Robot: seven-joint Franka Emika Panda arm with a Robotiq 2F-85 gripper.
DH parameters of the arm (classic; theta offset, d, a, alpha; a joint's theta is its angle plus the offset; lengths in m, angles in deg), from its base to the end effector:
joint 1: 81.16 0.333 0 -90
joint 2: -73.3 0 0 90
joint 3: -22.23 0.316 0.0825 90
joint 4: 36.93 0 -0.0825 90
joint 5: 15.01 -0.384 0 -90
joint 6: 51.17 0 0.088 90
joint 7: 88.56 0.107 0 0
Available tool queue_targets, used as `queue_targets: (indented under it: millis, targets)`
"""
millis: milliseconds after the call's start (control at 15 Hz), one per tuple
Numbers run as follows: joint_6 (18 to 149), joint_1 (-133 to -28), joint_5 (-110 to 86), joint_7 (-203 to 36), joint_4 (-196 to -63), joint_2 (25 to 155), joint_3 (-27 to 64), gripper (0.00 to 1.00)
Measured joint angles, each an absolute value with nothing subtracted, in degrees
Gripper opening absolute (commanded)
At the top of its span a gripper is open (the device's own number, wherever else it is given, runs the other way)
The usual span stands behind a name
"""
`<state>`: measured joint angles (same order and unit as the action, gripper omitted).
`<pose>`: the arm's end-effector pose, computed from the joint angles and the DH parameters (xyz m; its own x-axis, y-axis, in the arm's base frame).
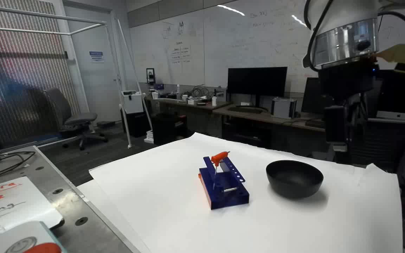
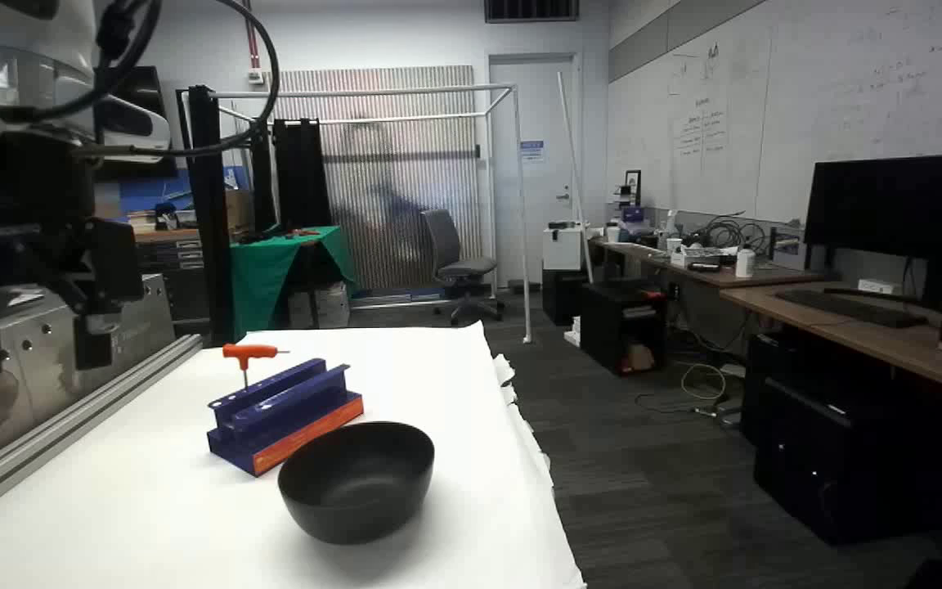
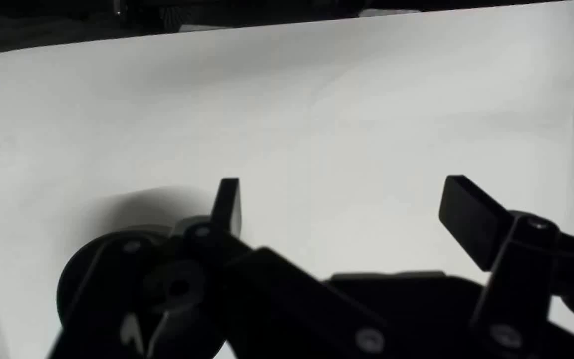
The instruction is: Put the screwdriver in the black bowl
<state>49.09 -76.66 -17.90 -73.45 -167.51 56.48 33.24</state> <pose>0.4157 0.1233 0.4530 0.9734 -0.0303 -0.2271 -0.0145 -0.9974 0.0709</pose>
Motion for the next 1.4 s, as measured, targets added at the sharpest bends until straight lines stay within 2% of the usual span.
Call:
queue_targets:
  millis: [667, 1133, 1400]
  targets:
    - [49.4, -76.7, -17.9, -72.6, -167.2, 56.7, 33.2, 1.0]
    - [68.1, -76.2, -16.4, -47.4, -162.9, 68.2, 36.9, 1.0]
    - [73.8, -74.3, -10.4, -30.7, -156.3, 76.9, 36.7, 1.0]
